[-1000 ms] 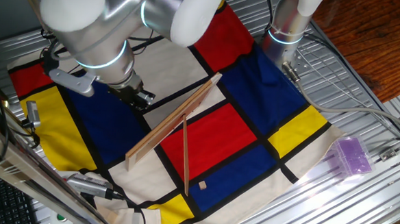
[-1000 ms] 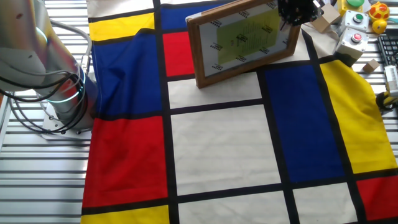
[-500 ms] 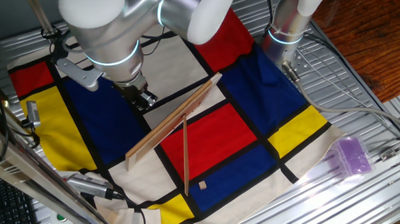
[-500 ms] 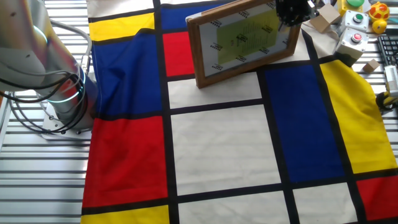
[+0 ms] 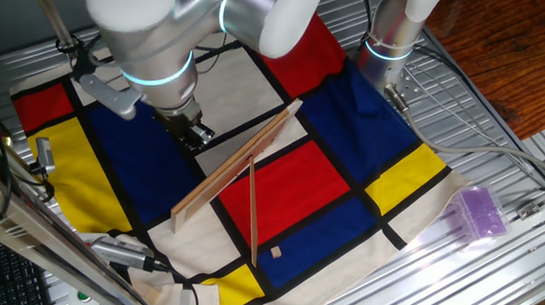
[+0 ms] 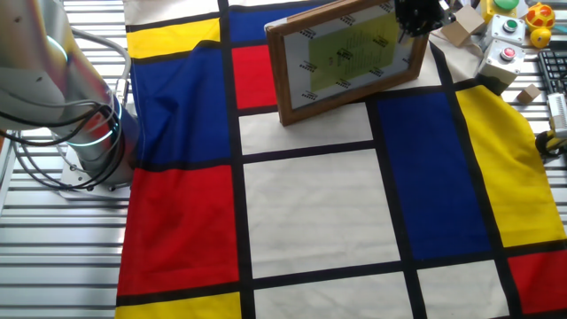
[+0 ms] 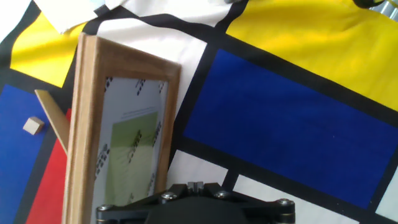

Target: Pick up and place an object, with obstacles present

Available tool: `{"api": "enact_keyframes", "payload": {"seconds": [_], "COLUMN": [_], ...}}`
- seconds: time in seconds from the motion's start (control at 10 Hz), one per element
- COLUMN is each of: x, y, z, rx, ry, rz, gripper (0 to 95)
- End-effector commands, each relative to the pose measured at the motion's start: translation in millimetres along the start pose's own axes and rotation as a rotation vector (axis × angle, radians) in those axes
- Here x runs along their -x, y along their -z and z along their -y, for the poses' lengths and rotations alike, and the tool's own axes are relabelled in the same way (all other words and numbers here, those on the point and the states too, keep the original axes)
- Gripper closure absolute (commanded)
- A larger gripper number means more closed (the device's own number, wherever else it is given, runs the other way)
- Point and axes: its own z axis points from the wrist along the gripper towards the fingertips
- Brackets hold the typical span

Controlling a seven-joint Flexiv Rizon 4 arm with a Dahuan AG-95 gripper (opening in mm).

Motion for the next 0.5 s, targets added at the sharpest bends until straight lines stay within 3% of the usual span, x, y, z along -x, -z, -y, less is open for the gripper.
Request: {"api": "enact_keyframes", "payload": {"seconds": [0.1,0.3,0.4,0.5], "x": [2.3,2.3,-2.7,-10.5], "y": [0.1,0.1,-1.1,-8.2], "z": [-0.2,-0.2,13.5,38.4], "rx": [-0.007,0.000,0.005,0.018], "ry": [-0.019,-0.005,0.020,0.034], "rz": [-0.011,-0.009,-0.010,-0.002], "gripper": [95.0,95.0,95.0,95.0]}}
